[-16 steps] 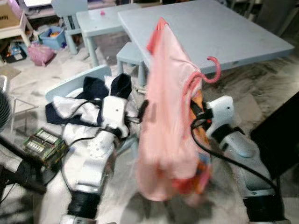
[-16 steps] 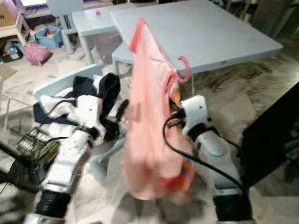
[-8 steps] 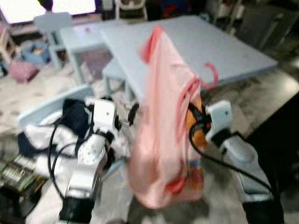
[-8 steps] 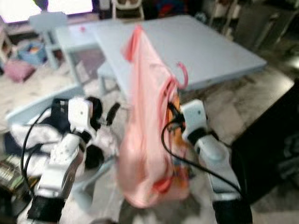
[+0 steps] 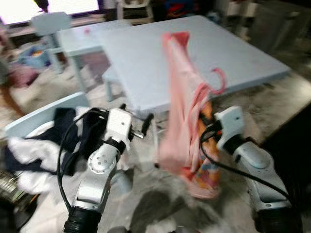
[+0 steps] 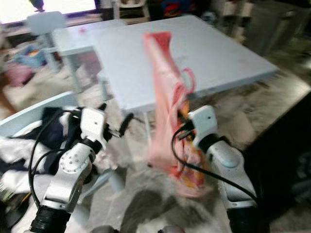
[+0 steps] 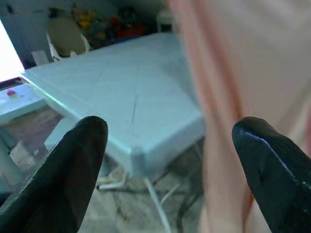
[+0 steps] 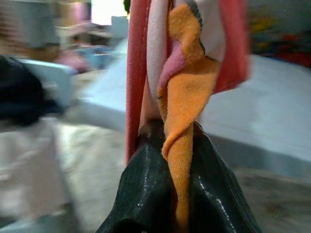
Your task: Hang hanger
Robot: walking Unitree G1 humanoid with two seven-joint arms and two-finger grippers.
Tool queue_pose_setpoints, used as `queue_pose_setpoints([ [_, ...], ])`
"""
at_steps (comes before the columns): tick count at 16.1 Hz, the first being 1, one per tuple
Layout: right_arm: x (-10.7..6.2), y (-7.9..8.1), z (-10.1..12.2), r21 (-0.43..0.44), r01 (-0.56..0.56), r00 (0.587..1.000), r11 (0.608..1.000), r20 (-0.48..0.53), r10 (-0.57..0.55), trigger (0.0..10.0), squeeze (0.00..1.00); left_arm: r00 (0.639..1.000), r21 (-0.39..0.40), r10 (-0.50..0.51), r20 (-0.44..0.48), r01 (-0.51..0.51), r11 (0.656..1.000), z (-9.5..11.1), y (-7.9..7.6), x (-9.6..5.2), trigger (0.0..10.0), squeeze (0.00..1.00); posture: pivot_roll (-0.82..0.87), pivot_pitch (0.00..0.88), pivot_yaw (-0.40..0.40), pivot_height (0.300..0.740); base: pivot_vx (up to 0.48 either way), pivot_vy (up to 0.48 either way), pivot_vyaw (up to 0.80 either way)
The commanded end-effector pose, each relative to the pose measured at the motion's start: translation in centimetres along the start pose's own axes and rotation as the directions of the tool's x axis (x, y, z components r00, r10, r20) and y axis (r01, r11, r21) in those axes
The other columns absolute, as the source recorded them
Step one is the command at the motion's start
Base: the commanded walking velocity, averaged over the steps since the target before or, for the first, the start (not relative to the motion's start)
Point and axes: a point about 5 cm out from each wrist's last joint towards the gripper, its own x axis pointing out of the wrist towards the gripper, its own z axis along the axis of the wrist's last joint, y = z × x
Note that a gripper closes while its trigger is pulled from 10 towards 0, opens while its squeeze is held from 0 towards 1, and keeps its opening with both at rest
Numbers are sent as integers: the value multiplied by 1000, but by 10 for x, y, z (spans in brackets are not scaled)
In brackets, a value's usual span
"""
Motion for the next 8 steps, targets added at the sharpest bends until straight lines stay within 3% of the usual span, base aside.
queue_pose_setpoints([
  [1,6,5,22,-13,-67,995,998,76,68,10000,0,999,32,-52,-2,52,998,0,-7,5,10000,0,-67,0,-3,740,0,0,0],
  [5,8,15,39,26,-180,978,983,110,176,10000,0,995,6,-104,3,104,995,2,-21,20,10000,0,-85,0,1,740,0,0,0],
  [8,0,29,43,49,-326,942,944,99,320,10000,0,993,5,-121,5,121,993,0,-24,24,10000,0,-95,0,10,740,0,0,0],
])
